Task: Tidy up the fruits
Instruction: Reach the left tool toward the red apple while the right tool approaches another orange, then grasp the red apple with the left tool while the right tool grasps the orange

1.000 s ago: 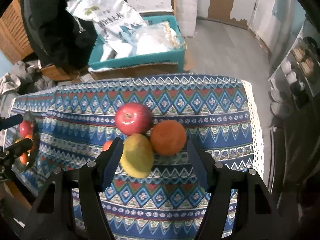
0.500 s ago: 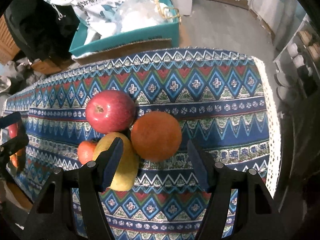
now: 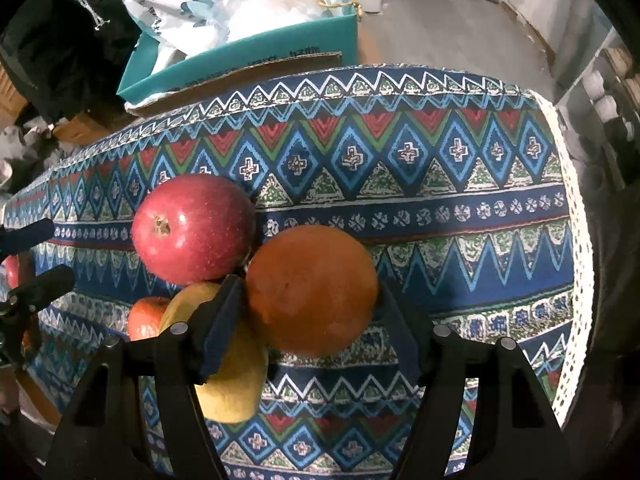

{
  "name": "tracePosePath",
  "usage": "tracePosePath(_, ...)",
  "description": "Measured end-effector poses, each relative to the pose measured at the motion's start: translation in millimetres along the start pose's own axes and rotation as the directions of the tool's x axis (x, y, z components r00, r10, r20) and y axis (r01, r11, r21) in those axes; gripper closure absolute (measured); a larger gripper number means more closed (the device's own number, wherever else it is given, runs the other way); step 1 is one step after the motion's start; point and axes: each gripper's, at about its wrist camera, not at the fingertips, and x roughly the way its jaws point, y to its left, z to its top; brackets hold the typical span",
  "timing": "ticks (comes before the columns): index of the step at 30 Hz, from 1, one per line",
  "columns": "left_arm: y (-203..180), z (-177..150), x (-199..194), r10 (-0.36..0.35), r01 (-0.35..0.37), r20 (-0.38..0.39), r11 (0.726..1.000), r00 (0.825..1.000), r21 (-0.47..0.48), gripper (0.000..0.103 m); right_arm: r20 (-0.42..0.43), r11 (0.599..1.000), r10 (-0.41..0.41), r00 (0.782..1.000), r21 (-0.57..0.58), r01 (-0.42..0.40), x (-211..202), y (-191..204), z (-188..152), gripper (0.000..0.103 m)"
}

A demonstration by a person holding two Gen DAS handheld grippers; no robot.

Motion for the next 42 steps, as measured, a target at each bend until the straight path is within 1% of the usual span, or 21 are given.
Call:
tracePosePath(7,-6,8,4,-0.037,0.037,-0.002,0.999,0.999,-0.011,0.027,-0.026,0.994,0.075,0.997,0.078,-0.073,7,-13,-1,0.033)
tracePosePath(11,-14,13,5,-0.050,0.050,0.003,0.999,0.999,-0.009,0.027,-0.027,0.993,0.087,0.996,0.085,-0.084,8,-12,-2,0.034)
tracePosePath(14,-19,18,6,-0.064,0.064,0.003,0.998,0.998,-0.019,0.027,-0.020,0.995,0.073,0.997,0.073,-0.072,7,-9,-2,0.035)
tracePosePath(17,-24,23,9,-0.078,0.078,0.002,0.996,0.997,-0.031,0.027,-0.013,0.998,0.024,1.000,0.052,-0.023,3,-9,-5,0.035)
tracePosePath(20,-31,27,13,-0.096,0.097,0.006,0.995,0.995,-0.040,0.022,0.010,0.998,-0.018,1.000,0.056,0.018,-3,-16,-7,0.035)
tracePosePath(25,-46,34,26,-0.109,0.109,-0.007,0.994,0.994,-0.020,0.022,0.057,0.994,-0.087,0.995,0.067,0.084,-20,-32,-7,0.035)
tracePosePath(29,-57,37,37,-0.121,0.120,-0.022,0.993,0.992,-0.014,0.022,0.076,0.991,-0.109,0.991,0.088,0.102,-31,-44,-9,0.035)
tracePosePath(33,-66,39,48,-0.120,0.120,-0.038,0.993,0.992,-0.007,0.022,0.081,0.988,-0.102,0.992,0.125,0.091,-35,-54,-11,0.035)
tracePosePath(35,-70,41,56,-0.117,0.117,-0.049,0.993,0.992,-0.004,0.022,0.082,0.986,-0.098,0.992,0.140,0.086,-36,-58,-13,0.035)
tracePosePath(38,-73,41,65,-0.092,0.093,-0.060,0.996,0.994,-0.001,0.021,0.086,0.985,-0.093,0.992,0.154,0.079,-37,-59,-13,0.035)
tracePosePath(42,-73,40,72,-0.089,0.088,-0.082,0.996,0.993,-0.015,0.021,0.090,0.985,-0.087,0.992,0.159,0.072,-37,-60,-14,0.035)
